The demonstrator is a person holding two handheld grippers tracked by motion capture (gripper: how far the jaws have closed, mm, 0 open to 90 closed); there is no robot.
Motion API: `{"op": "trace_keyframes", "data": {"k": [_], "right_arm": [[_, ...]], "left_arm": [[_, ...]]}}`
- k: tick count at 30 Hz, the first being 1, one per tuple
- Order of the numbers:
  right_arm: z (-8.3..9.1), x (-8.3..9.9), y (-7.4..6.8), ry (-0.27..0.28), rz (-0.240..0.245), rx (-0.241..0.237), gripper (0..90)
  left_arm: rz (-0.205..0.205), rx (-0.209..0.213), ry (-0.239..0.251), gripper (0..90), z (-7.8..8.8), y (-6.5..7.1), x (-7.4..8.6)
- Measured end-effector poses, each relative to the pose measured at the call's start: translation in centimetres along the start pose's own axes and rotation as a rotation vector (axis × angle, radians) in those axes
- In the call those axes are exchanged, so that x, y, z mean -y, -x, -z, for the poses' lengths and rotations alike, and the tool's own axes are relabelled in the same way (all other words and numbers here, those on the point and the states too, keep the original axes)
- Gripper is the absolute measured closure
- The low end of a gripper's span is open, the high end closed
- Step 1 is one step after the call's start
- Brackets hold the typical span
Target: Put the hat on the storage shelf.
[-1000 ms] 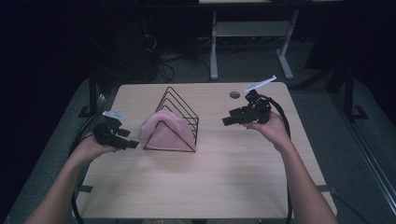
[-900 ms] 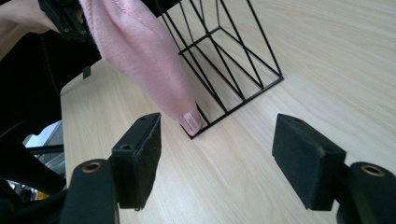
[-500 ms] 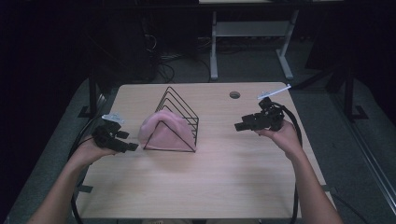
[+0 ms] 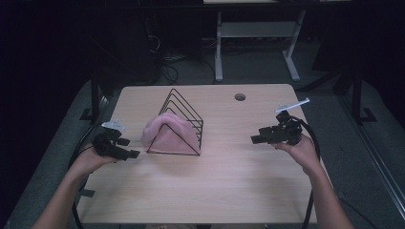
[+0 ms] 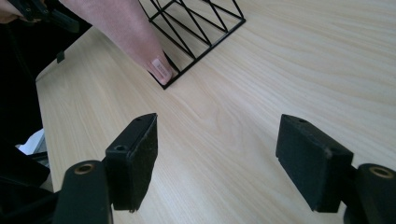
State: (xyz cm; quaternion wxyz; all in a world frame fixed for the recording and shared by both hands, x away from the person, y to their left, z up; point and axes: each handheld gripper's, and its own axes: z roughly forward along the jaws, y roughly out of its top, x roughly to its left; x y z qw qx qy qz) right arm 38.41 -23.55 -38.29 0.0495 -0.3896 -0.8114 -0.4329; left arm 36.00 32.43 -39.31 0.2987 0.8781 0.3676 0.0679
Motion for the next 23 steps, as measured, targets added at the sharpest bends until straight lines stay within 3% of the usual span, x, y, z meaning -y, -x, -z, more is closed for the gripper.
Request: {"op": "trace_keyframes", "data": {"k": [18,21,23], "right_arm": [[1.2,5.6,0.9,0.006,-0.051,0.044,28.5],[1.4,6.3,0.9,0.010,-0.051,0.056,28.4],[1.7,7.4,0.5,0.009,-0.062,0.065,27.2]], "left_arm": [[-0.008,0.002,0.037,26.9,-0.2,1.5,1.3],[0.000,0.000,0.057,26.9,-0.3,1.9,1.6],[0.023,0.002,0.108,26.9,-0.9,2.5,2.4]]}}
